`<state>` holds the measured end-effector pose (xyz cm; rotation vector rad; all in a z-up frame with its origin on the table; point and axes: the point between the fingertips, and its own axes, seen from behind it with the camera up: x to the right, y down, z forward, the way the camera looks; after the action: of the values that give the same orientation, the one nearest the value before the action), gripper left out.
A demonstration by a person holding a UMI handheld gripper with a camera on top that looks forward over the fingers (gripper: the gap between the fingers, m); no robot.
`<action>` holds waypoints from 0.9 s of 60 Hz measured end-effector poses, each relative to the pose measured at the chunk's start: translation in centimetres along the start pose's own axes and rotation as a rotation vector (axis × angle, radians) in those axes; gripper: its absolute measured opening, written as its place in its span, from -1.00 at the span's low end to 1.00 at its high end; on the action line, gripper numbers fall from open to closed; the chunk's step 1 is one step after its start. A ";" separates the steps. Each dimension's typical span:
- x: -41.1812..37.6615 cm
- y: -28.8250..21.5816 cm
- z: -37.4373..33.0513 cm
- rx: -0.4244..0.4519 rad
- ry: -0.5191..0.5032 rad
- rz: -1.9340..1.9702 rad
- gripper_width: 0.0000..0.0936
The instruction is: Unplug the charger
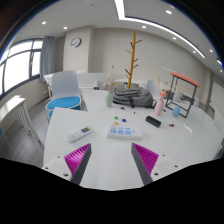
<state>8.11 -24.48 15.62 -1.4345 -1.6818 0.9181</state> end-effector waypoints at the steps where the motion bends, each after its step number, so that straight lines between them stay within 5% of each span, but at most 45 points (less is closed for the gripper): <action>1: -0.4 0.0 0.5 -0.001 -0.002 0.000 0.82; 39: -0.4 -0.4 27.7 0.063 0.049 0.066 0.82; 54: 0.8 -1.2 32.7 0.073 0.063 0.069 0.82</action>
<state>-21.18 -25.75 1.07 -1.4649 -1.5458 0.9529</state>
